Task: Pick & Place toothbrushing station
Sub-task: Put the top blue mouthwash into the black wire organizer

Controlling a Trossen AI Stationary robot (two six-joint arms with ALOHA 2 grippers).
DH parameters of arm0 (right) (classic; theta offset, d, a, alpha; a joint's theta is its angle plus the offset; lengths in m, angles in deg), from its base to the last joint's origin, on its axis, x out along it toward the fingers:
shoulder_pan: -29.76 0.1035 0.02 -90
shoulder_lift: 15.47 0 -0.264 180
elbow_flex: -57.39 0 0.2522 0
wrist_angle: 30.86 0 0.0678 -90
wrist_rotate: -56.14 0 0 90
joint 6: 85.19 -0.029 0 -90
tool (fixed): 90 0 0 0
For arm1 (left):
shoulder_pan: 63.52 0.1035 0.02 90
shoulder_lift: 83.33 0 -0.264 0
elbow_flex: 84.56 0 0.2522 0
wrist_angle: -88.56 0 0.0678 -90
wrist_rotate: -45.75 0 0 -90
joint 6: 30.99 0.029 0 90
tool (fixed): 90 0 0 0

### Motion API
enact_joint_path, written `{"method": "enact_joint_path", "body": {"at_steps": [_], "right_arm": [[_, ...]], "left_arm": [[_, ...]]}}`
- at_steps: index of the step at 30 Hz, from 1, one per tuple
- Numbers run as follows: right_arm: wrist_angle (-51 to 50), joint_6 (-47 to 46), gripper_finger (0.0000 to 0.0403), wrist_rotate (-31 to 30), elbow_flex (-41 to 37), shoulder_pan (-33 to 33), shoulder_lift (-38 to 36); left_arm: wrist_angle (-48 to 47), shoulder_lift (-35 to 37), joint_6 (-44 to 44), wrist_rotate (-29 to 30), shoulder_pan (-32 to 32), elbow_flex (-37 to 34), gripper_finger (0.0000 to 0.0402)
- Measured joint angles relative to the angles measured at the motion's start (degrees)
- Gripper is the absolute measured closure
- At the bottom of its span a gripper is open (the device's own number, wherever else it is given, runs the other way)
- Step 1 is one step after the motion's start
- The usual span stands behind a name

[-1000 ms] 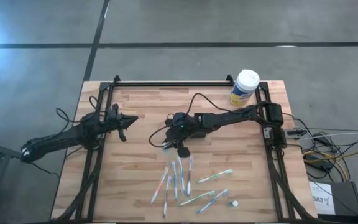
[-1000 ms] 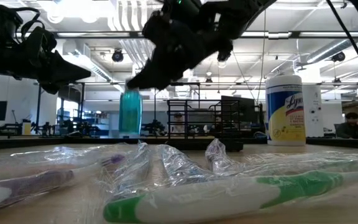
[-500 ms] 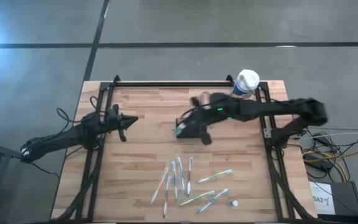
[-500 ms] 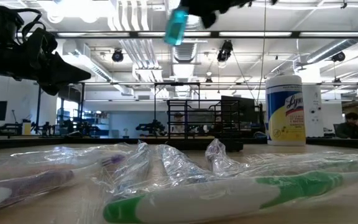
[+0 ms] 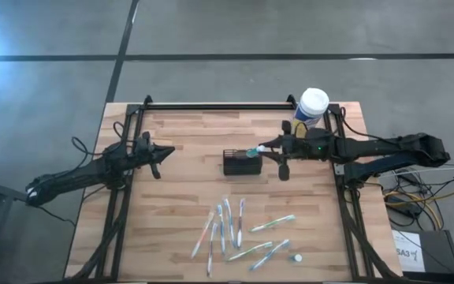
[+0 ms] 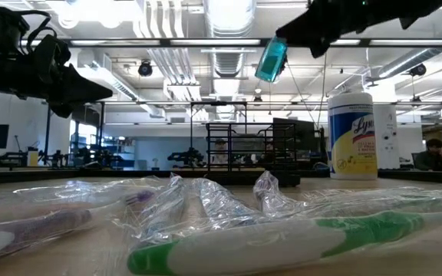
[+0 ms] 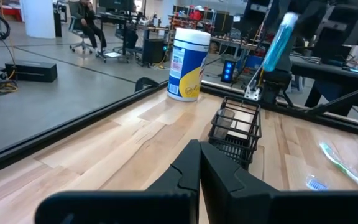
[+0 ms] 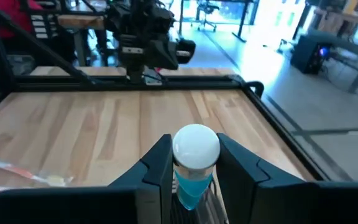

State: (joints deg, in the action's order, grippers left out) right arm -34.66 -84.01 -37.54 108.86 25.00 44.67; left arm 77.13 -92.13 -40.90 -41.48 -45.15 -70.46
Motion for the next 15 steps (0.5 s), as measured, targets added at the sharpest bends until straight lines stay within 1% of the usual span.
{"method": "enact_joint_path", "body": {"at_steps": [3,6,15], "right_arm": [[-0.1,-0.9,0.0317,-0.1,0.4,0.0,2.0],[-0.3,-1.1,0.0317,0.0,2.7,0.0,5.5],[-4.1,-0.3,0.0317,0.1,10.8,0.0,18.0]], "left_arm": [[-0.1,0.0,-0.2,0.0,0.0,0.0,0.0394],[-0.3,0.0,-0.2,0.0,0.0,0.0,0.0394],[-0.8,-0.2,-0.2,0.2,0.0,0.0,0.0394]]}}
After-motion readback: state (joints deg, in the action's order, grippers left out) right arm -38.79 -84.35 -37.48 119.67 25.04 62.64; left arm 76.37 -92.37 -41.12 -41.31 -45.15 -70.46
